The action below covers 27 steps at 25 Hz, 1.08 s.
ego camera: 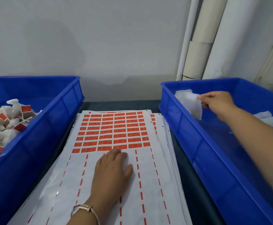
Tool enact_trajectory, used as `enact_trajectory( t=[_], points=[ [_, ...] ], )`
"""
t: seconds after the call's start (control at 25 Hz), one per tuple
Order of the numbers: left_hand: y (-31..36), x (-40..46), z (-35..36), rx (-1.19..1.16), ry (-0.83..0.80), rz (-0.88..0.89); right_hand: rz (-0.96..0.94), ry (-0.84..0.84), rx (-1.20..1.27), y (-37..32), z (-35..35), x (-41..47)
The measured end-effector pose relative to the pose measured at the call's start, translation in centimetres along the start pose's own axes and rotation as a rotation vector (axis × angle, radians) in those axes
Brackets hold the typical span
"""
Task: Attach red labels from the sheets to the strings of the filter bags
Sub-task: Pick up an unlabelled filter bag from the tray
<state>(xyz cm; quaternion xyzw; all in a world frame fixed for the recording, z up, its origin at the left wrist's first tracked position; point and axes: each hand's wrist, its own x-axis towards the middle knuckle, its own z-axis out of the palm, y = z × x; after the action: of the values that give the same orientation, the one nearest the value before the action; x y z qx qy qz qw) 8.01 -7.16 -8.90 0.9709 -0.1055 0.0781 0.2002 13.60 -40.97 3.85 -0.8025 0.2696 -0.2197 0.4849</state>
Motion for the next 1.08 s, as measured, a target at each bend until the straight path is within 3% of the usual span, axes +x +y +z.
enact_trajectory(
  t=[0.12, 0.32, 0.48, 0.6, 0.68, 0.84, 1.08],
  points=[
    [-0.1, -0.2, -0.2, -0.034, 0.014, 0.03, -0.13, 0.142, -0.027, -2.9, -1.5, -1.4],
    [-0.1, -0.2, -0.4, -0.097, 0.022, 0.045, -0.417, 0.086, -0.015, -8.4, -0.1, -6.6],
    [0.3, -0.7, -1.5, -0.329, 0.005, -0.056, -0.429, -0.127, 0.08, -11.2, 4.2, -11.8],
    [0.2, -0.8, -3.1, -0.683, -0.082, -0.161, -0.414, -0.368, -0.065, -9.9, 8.4, -16.0],
    [-0.3, -0.5, -4.4, -0.831, -0.007, -0.223, -0.422, -0.468, -0.146, -8.3, 10.7, -18.5],
    [-1.3, -0.2, -6.2, -0.706, 0.109, -0.051, -0.511, -0.61, -0.242, -5.6, 13.2, -22.0],
    [-2.5, -0.3, -5.9, -0.739, -0.006, 0.026, -0.453, -0.466, -0.039, -4.0, 13.2, -23.4]
  ],
)
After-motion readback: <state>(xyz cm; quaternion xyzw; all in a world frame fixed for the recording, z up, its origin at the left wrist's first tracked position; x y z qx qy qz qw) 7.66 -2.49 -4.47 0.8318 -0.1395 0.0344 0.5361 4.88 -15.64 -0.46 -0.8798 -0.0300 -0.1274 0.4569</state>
